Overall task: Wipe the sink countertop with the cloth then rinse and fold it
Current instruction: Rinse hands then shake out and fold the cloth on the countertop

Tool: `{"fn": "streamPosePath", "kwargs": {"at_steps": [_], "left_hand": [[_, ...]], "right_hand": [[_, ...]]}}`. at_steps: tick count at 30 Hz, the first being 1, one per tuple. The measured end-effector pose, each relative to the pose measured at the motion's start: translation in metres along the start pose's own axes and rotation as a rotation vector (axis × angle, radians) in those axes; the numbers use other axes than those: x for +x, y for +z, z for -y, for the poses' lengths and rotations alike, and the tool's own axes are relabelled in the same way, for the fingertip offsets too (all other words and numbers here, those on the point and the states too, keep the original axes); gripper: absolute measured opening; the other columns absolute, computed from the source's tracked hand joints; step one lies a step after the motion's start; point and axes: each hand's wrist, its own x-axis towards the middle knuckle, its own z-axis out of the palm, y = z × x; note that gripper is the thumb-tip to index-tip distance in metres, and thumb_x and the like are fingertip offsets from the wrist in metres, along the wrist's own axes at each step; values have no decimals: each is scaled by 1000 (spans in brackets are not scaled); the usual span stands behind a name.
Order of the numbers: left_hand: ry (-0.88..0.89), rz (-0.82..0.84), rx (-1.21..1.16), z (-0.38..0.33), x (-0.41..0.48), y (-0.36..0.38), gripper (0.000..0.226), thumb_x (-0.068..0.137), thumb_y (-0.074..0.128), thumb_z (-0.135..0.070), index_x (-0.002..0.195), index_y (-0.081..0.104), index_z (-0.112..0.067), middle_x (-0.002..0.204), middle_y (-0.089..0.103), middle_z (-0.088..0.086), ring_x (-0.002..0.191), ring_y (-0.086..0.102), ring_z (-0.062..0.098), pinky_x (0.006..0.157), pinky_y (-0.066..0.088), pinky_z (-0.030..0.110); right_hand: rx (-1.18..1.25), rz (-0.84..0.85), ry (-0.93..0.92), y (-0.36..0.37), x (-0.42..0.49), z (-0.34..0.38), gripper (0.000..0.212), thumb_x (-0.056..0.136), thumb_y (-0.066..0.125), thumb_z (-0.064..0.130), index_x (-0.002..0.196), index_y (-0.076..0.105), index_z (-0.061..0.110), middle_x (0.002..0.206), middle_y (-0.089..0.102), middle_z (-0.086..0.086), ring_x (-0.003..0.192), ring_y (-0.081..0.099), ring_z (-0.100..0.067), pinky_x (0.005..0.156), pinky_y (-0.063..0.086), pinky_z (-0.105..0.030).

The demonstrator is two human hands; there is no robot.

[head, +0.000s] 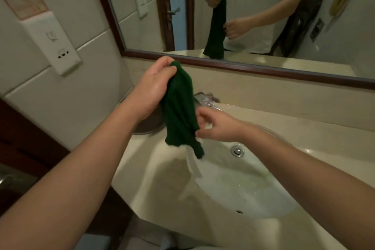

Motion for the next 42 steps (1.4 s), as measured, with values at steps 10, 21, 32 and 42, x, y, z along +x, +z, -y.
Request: {"fn": "streamPosePath", "kwargs": {"at_steps": [10, 21, 32, 42], "left_hand": [[-29, -179, -75, 13, 18, -86, 12, 86, 51, -16, 76, 56, -23, 75, 56, 2, 72, 55, 15, 73, 44, 32], [-3, -383, -252, 47, 0, -161, 21, 86, 51, -8, 74, 60, -23, 76, 58, 0, 72, 56, 13, 65, 46, 26], [-571, -155, -147, 132, -109, -151, 20, 98, 45, -8, 99, 65, -13, 88, 72, 10, 78, 69, 22, 67, 55, 31], [-793, -450, -208, 216, -141, -132, 15, 101, 42, -15, 101, 57, -11, 107, 63, 21, 92, 62, 31, 83, 50, 43]], "right_hand": [[289, -425, 230, 34, 70, -5, 19, 102, 39, 27, 106, 52, 13, 99, 63, -11, 93, 60, -26, 79, 48, -38], [-3, -490, -69, -13, 80, 37, 15, 99, 48, 24, 90, 60, 23, 78, 59, 8, 74, 55, -8, 65, 43, -27], [-255, 528, 149, 42, 40, 20, 21, 98, 47, 25, 102, 67, 27, 94, 66, 8, 88, 61, -6, 82, 49, -25], [-186, 406, 179, 99, 85, -12, 29, 97, 46, 13, 117, 64, 23, 111, 58, 8, 106, 54, -14, 89, 36, -21]]}}
